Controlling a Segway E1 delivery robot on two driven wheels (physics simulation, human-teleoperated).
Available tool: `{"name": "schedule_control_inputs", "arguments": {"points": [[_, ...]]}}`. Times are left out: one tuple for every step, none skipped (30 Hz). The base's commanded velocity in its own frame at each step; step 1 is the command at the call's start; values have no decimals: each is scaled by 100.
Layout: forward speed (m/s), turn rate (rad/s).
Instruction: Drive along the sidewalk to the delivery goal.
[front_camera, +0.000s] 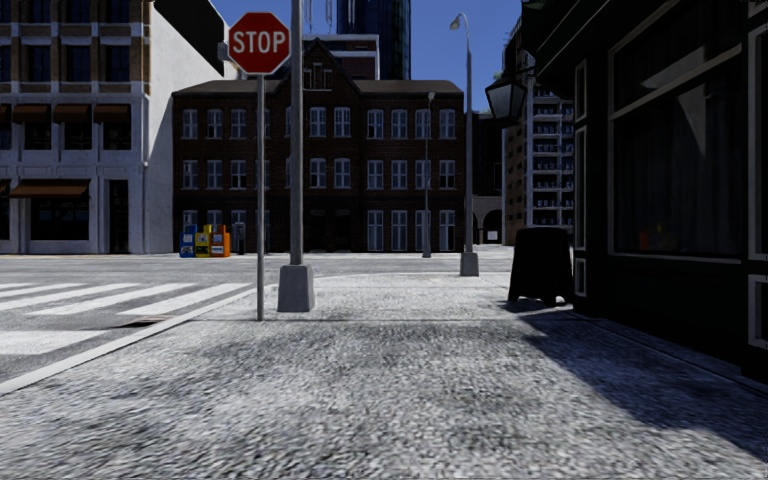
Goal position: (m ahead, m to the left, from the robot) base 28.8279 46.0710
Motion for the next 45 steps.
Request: {"name": "schedule_control_inputs", "arguments": {"points": [[200, 0], [200, 0], [200, 0], [200, 0], [200, 0], [200, 0], [200, 0], [200, 0], [200, 0], [200, 0], [200, 0], [200, 0], [200, 0], [200, 0], [200, 0], [200, 0], [200, 0], [200, 0], [200, 0], [200, 0], [200, 0], [200, 0], [200, 0], [200, 0], [200, 0], [200, 0], [200, 0], [200, 0], [200, 0], [200, 0], [200, 0], [200, 0], [200, 0], [200, 0], [200, 0], [200, 0], [200, 0], [200, 0], [200, 0], [200, 0], [200, 0], [200, 0], [200, 0], [200, 0], [200, 0]]}}
